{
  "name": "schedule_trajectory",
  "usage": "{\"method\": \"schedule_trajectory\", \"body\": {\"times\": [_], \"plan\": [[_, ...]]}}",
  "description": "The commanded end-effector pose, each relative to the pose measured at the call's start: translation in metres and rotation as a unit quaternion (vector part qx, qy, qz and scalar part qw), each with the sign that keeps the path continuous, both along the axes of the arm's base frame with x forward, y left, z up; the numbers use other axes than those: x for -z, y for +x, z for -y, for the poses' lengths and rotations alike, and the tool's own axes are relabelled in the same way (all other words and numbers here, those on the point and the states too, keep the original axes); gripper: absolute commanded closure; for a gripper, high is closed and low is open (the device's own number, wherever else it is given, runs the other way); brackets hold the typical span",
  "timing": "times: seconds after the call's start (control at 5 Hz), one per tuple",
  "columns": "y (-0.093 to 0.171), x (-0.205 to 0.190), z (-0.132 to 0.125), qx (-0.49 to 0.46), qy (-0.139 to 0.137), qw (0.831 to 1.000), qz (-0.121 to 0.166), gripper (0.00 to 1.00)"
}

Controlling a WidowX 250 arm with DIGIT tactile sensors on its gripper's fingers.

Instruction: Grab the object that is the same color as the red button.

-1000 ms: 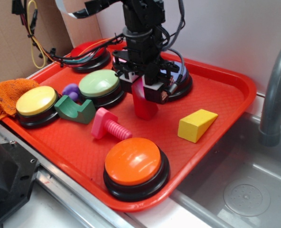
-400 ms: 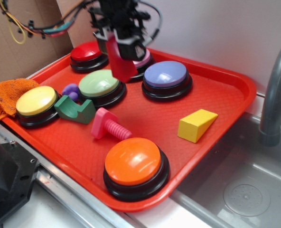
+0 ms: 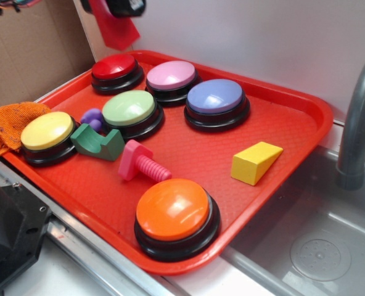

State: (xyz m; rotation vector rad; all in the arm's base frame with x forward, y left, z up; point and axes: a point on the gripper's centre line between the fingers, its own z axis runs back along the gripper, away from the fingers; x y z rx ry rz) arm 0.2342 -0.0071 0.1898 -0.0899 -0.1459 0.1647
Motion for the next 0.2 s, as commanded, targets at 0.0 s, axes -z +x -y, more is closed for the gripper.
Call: {"method": "schedule_trajectory", "body": {"times": [0.0], "plan": [[-0.0236, -0.0331, -0.0226, -0.062, 0.004, 0.997, 0.055, 1.0]]}}
